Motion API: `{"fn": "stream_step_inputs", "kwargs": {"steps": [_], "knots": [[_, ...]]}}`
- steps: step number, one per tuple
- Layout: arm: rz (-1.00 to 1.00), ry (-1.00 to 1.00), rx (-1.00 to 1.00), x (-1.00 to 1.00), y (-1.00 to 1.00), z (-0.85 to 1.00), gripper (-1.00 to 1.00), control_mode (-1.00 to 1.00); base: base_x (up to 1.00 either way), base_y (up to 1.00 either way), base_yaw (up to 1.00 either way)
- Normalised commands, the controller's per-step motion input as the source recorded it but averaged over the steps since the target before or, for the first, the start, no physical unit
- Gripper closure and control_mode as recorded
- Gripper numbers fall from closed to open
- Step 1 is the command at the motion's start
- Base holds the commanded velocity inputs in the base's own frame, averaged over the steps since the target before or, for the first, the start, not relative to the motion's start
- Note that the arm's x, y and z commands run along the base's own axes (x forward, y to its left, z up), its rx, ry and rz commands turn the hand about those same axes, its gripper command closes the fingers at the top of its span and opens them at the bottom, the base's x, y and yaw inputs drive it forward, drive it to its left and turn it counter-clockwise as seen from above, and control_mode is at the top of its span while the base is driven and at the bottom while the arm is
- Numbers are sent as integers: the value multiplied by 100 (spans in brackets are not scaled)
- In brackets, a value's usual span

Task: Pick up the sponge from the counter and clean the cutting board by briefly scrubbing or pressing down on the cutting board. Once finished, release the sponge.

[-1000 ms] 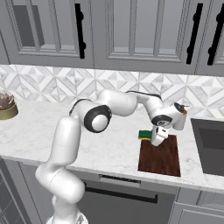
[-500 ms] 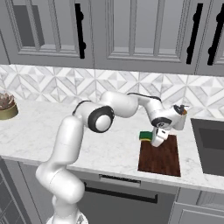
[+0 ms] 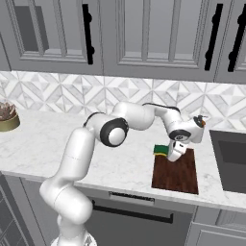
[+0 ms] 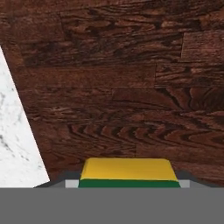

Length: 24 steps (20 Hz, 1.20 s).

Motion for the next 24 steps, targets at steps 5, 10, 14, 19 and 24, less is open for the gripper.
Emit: {"fn": "stream_step_inputs", "kwargs": {"steps": [5, 10, 14, 19, 24], "knots": [[0, -3, 0, -27, -7, -45, 100, -100, 0, 0, 0], [0, -7, 0, -41, 0, -40, 100, -100, 0, 0, 0], [0, -5, 0, -61, 0, -20, 100, -100, 0, 0, 0], [0, -2, 0, -72, 0, -45, 100, -100, 0, 0, 0], [3, 22, -1, -72, 0, -61, 100, -100, 0, 0, 0]]}}
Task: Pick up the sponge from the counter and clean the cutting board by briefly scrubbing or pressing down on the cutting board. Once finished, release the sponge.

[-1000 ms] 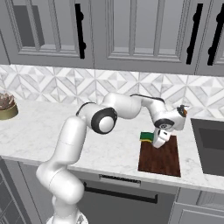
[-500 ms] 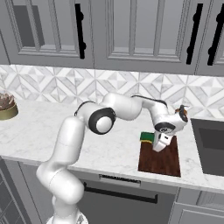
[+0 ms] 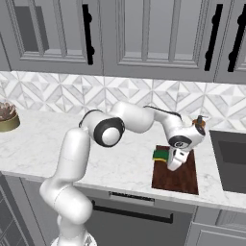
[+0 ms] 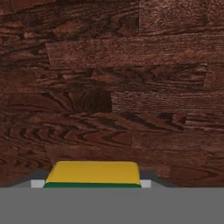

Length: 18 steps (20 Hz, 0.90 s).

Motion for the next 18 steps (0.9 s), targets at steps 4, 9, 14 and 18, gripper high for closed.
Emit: {"fn": "stream_step_inputs", "kwargs": {"steps": [4, 9, 14, 18], "knots": [[10, 30, -4, -90, 0, -71, 100, -100, 0, 0, 0], [6, 9, -2, -100, 0, -64, 100, -100, 0, 0, 0], [1, -19, -3, -100, 3, -58, 100, -100, 0, 0, 0], [0, -18, -4, -100, 13, -56, 100, -100, 0, 0, 0]]}}
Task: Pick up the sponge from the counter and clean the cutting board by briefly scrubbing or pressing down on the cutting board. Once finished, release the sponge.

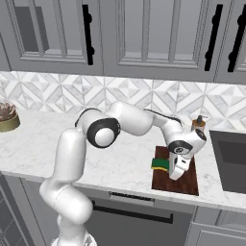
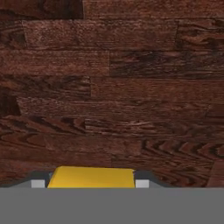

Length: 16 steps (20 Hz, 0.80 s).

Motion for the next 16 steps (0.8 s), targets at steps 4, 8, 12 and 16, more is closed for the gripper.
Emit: {"fn": "stream_step_inputs", "kwargs": {"steps": [4, 8, 12, 16], "knots": [[1, -12, -2, -100, 7, -47, 100, -100, 0, 0, 0], [5, 4, 0, -99, 0, -32, 100, -100, 0, 0, 0], [9, 21, -1, -92, 0, -46, 100, -100, 0, 0, 0], [8, 6, -5, -99, 0, -68, 100, -100, 0, 0, 0]]}}
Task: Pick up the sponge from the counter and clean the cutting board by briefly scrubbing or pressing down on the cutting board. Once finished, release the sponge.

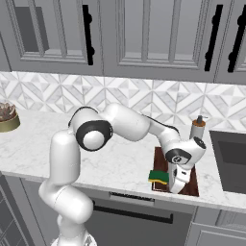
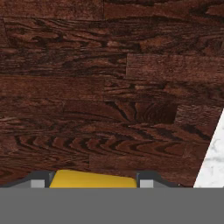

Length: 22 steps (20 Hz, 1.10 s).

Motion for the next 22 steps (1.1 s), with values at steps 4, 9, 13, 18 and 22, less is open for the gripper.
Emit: {"fn": "stream_step_inputs", "kwargs": {"steps": [4, 9, 13, 18, 22], "knots": [[4, 0, -4, -95, 0, -69, 100, -100, 0, 0, 0], [1, 0, 0, -77, 0, -21, 100, -100, 0, 0, 0], [0, 0, 0, -63, -13, -2, 100, -100, 0, 0, 0], [-6, 1, 0, 16, -5, -5, 100, -100, 0, 0, 0], [-9, 1, 0, -11, 11, 36, 100, -100, 0, 0, 0]]}}
